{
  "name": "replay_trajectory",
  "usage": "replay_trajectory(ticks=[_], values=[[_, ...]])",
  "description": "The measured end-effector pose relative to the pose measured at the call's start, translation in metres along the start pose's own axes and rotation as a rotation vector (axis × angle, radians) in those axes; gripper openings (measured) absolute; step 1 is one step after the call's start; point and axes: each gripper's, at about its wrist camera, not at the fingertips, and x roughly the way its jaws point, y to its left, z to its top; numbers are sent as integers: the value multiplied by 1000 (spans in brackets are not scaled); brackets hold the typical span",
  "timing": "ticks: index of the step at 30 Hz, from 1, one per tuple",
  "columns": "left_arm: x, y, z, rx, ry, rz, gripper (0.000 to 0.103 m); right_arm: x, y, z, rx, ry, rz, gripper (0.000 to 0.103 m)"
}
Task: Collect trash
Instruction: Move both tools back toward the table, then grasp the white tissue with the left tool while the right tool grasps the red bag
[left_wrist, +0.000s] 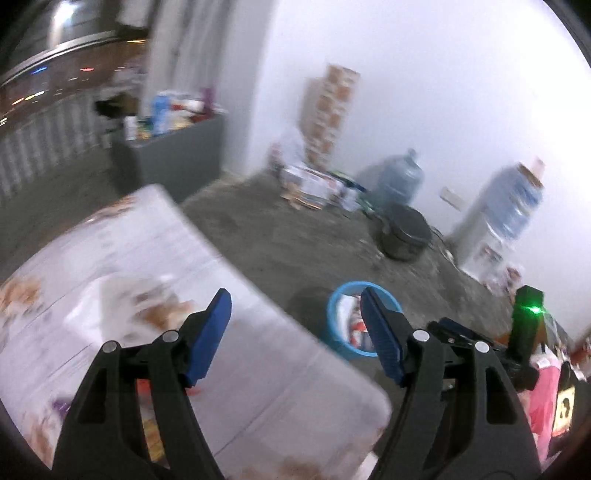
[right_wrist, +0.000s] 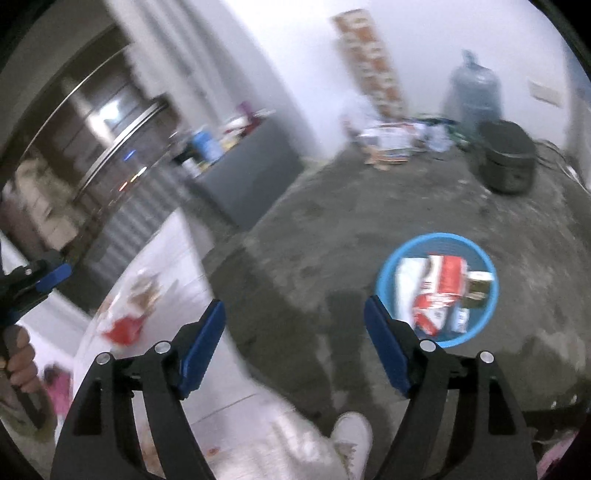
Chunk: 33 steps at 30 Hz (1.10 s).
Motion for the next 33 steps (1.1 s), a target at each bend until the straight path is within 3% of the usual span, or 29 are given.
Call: replay_trajectory(ticks=[7,18,33], values=[[-69,68,-52,-144,-65,119,68,0,72,-15,-140,64,85,75],[-109,115,-109,-262,-94,188,68,13,158,-53,-295,177,154,75],[-145,139,-148,-321,-159,252,68,26,187,-65,-313,248,204,75]])
